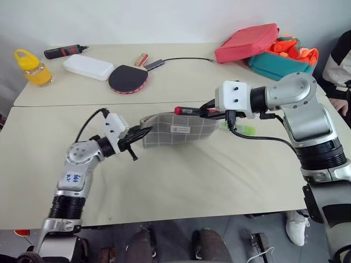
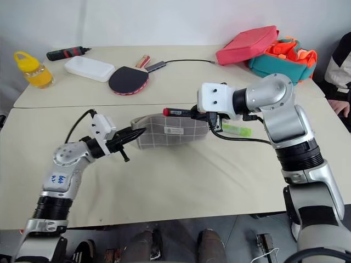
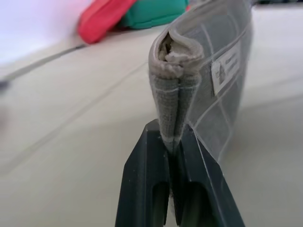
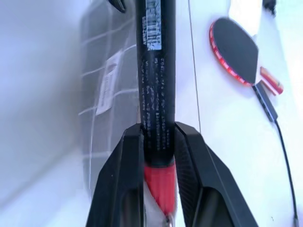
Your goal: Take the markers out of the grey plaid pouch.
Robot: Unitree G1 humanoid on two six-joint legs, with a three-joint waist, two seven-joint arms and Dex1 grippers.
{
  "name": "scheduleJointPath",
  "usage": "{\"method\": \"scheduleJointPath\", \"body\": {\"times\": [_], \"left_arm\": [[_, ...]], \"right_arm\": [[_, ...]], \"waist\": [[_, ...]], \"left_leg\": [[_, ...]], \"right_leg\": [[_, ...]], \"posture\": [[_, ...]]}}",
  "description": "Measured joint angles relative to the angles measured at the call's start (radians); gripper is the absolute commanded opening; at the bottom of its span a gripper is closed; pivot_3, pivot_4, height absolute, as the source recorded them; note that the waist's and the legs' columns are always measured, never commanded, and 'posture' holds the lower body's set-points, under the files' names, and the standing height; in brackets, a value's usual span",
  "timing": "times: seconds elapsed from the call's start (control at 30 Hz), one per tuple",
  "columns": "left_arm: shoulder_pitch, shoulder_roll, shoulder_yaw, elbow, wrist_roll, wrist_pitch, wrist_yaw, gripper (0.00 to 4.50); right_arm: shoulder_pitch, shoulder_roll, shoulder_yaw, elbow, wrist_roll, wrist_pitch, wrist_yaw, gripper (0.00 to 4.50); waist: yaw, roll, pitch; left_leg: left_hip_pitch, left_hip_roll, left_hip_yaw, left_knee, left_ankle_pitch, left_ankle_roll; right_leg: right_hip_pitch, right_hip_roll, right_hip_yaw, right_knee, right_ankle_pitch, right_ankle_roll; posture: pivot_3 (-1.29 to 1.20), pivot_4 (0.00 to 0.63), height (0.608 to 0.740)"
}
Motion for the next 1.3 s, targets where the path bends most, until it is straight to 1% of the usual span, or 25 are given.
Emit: {"method": "scheduleJointPath", "body": {"times": [0.07, 0.17, 0.23, 0.3, 0.4, 0.47, 0.57, 0.6, 0.67, 0.77, 0.87, 0.93, 1.0, 1.1, 1.2, 1.27, 1.3], "left_arm": [[0.001, 0.039, 0.006, 0.037, 0.033, -0.077, 0.005, 0.00], [0.008, 0.088, 0.013, 0.074, 0.098, -0.212, 0.045, 0.00], [0.020, 0.103, 0.023, 0.088, 0.119, -0.254, 0.080, 0.00], [0.023, 0.117, 0.039, 0.116, 0.130, -0.279, 0.113, 0.00], [0.052, 0.183, 0.156, 0.214, 0.132, -0.264, 0.159, 0.00], [0.054, 0.176, 0.188, 0.217, 0.102, -0.251, 0.153, 0.00], [0.053, 0.138, 0.142, 0.178, 0.117, -0.263, 0.155, 0.00], [0.051, 0.138, 0.135, 0.179, 0.142, -0.273, 0.166, 0.00], [0.043, 0.164, 0.142, 0.190, 0.187, -0.294, 0.211, 0.00], [0.017, 0.239, 0.173, 0.218, 0.249, -0.357, 0.269, 0.00], [-0.015, 0.337, 0.190, 0.245, 0.363, -0.434, 0.364, 0.00], [-0.028, 0.375, 0.195, 0.246, 0.420, -0.482, 0.415, 0.00], [-0.021, 0.372, 0.183, 0.229, 0.452, -0.499, 0.433, 0.00], [0.053, 0.280, 0.110, 0.159, 0.459, -0.495, 0.424, 0.00], [0.133, 0.186, 0.032, 0.140, 0.456, -0.455, 0.397, 0.00], [0.171, 0.137, 0.023, 0.135, 0.426, -0.422, 0.390, 0.00], [0.171, 0.131, 0.024, 0.129, 0.416, -0.409, 0.388, 0.00]], "right_arm": [[0.027, 0.001, -0.017, -0.009, 0.034, 0.000, -0.022, 0.54], [0.120, 0.000, -0.021, -0.062, 0.074, -0.009, -0.044, 0.54], [0.163, 0.019, -0.036, -0.075, 0.122, 0.000, -0.081, 0.54], [0.162, 0.043, -0.075, -0.078, 0.168, 0.021, -0.132, 0.54], [0.154, 0.011, -0.164, -0.041, 0.176, 0.041, -0.180, 0.54], [0.146, 0.009, -0.187, -0.032, 0.184, 0.057, -0.190, 0.54], [0.133, 0.041, -0.152, -0.047, 0.195, 0.076, -0.188, 0.54], [0.136, 0.027, -0.132, -0.049, 0.177, 0.062, -0.181, 0.54], [0.160, -0.055, -0.085, -0.028, 0.097, -0.003, -0.165, 0.54], [0.196, -0.153, -0.053, 0.049, -0.010, -0.084, -0.152, 0.54], [0.206, -0.222, -0.009, 0.056, -0.084, -0.141, -0.122, 0.54], [0.208, -0.243, 0.001, 0.042, -0.104, -0.125, -0.097, 0.54], [0.223, -0.243, 0.006, 0.019, -0.114, -0.114, -0.082, 0.54], [0.288, -0.230, 0.061, 0.009, -0.168, -0.119, -0.091, 0.54], [0.296, -0.207, 0.080, 0.002, -0.202, -0.120, -0.116, 0.54], [0.307, -0.190, 0.079, 0.005, -0.211, -0.117, -0.135, 0.54], [0.308, -0.177, 0.079, 0.011, -0.215, -0.116, -0.144, 0.54]], "waist": [[0.000, 0.000, 0.000], [0.002, 0.000, 0.000], [0.001, 0.000, 0.000], [-0.004, 0.000, 0.000], [-0.008, 0.000, 0.000], [-0.005, 0.000, 0.000], [0.007, 0.000, 0.000], [0.008, 0.000, 0.001], [0.009, -0.001, 0.001], [0.005, -0.001, 0.001], [-0.005, -0.001, 0.001], [-0.013, -0.001, 0.001], [-0.016, -0.001, 0.001], [-0.015, 0.000, 0.001], [-0.014, 0.000, 0.001], [-0.011, -0.002, 0.000], [-0.009, -0.002, 0.000]], "left_leg": [[0.000, 0.000, 0.000, 0.000, 0.000, 0.000], [0.000, 0.000, 0.000, 0.000, 0.000, 0.000], [0.000, 0.000, 0.000, 0.000, 0.000, 0.000], [0.000, 0.000, 0.000, 0.001, 0.000, 0.000], [0.000, 0.000, 0.001, 0.000, 0.000, 0.000], [0.000, 0.000, 0.001, -0.001, 0.000, 0.000], [-0.002, 0.000, 0.002, 0.000, 0.000, 0.000], [-0.002, 0.000, 0.003, 0.000, 0.000, 0.000], [-0.003, -0.001, 0.003, 0.000, -0.001, 0.000], [-0.003, -0.001, 0.003, -0.001, -0.001, 0.000], [-0.003, 0.000, 0.003, -0.003, 0.000, 0.000], [-0.002, 0.000, 0.004, -0.003, 0.000, 0.000], [-0.002, 0.000, 0.005, -0.003, 0.000, 0.000], [-0.002, 0.000, 0.009, -0.001, -0.001, -0.001], [-0.002, 0.001, 0.012, 0.000, -0.001, -0.001], [-0.001, 0.001, 0.012, 0.001, -0.001, -0.001], [-0.001, 0.002, 0.011, 0.002, -0.001, -0.001]], "right_leg": [[0.000, 0.000, 0.000, 0.000, 0.000, 0.000], [0.000, 0.000, 0.000, 0.000, 0.000, 0.000], [0.000, 0.000, 0.000, 0.000, 0.000, 0.000], [-0.001, 0.000, 0.000, 0.001, 0.000, 0.000], [-0.001, 0.000, 0.000, 0.001, 0.000, 0.000], [-0.001, -0.001, 0.000, 0.001, 0.000, 0.000], [-0.001, -0.001, -0.002, 0.001, 0.000, 0.000], [-0.001, -0.001, -0.002, 0.001, 0.000, 0.000], [-0.001, -0.001, -0.003, 0.000, 0.000, 0.000], [-0.002, -0.001, -0.003, -0.001, 0.000, 0.000], [-0.006, -0.001, -0.001, 0.001, 0.000, 0.000], [-0.006, -0.001, 0.000, 0.002, 0.000, 0.000], [-0.006, -0.001, 0.000, 0.002, 0.000, 0.000], [-0.005, -0.001, -0.001, 0.002, 0.000, 0.000], [-0.006, -0.001, 0.000, 0.003, 0.000, 0.000], [-0.005, 0.000, 0.000, 0.003, 0.000, 0.000], [-0.004, 0.000, -0.001, 0.003, 0.000, 0.000]], "posture": [[0.00, 0.150, 0.740], [0.00, 0.150, 0.740], [0.00, 0.150, 0.740], [0.00, 0.150, 0.740], [0.00, 0.150, 0.740], [0.00, 0.150, 0.740], [0.00, 0.150, 0.740], [0.00, 0.150, 0.740], [0.00, 0.150, 0.740], [0.00, 0.150, 0.740], [0.00, 0.150, 0.740], [0.00, 0.150, 0.740], [0.00, 0.150, 0.740], [0.00, 0.150, 0.740], [0.00, 0.150, 0.740], [0.00, 0.150, 0.740], [0.00, 0.150, 0.740]]}}
